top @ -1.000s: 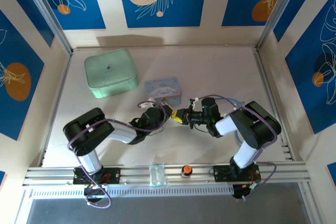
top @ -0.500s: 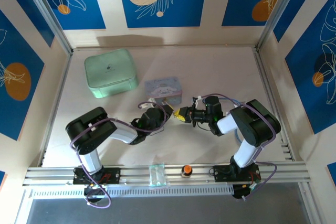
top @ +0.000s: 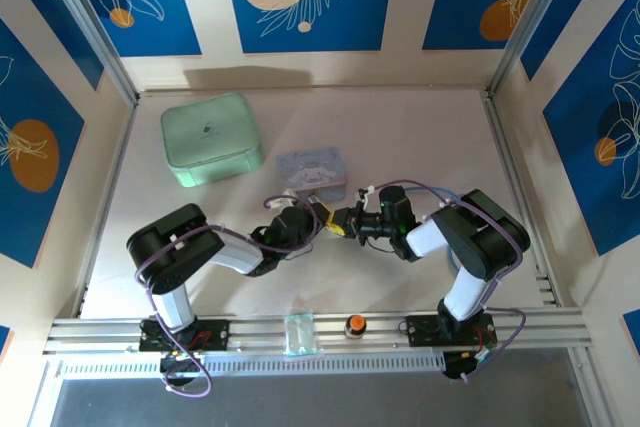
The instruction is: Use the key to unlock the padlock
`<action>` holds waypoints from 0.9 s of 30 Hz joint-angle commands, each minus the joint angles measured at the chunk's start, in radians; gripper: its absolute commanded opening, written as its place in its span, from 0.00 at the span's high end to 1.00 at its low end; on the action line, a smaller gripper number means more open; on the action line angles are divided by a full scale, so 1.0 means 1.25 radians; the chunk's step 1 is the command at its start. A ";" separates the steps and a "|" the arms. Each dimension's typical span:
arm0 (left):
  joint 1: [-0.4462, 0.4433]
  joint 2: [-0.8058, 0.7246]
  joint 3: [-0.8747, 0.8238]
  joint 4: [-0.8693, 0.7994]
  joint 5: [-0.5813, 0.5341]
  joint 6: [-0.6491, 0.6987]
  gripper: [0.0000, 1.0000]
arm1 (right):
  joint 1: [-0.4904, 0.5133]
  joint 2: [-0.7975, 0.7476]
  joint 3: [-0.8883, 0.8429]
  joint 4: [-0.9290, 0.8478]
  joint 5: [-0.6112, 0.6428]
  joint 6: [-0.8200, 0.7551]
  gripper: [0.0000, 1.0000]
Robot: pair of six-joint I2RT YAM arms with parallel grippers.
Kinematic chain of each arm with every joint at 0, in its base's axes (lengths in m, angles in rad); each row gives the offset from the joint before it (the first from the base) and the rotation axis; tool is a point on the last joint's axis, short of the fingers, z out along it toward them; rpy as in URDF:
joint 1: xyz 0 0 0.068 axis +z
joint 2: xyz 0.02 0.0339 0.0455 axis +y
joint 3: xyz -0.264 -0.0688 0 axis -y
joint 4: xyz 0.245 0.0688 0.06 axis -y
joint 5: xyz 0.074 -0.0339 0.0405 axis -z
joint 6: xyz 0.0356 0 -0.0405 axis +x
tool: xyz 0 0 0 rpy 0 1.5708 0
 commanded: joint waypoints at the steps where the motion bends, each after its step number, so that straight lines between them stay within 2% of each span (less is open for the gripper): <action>1: -0.051 -0.018 0.031 0.087 0.109 0.007 1.00 | -0.008 -0.024 0.047 -0.038 0.108 -0.046 1.00; 11: -0.053 -0.017 0.007 0.105 0.092 0.003 1.00 | -0.078 -0.071 -0.004 -0.103 0.048 -0.088 1.00; 20: -0.053 -0.016 0.006 0.111 0.094 0.003 1.00 | -0.105 -0.044 -0.033 -0.047 0.016 -0.067 1.00; 27: -0.053 -0.020 -0.008 0.117 0.093 0.001 1.00 | -0.153 -0.053 -0.053 -0.055 -0.030 -0.083 1.00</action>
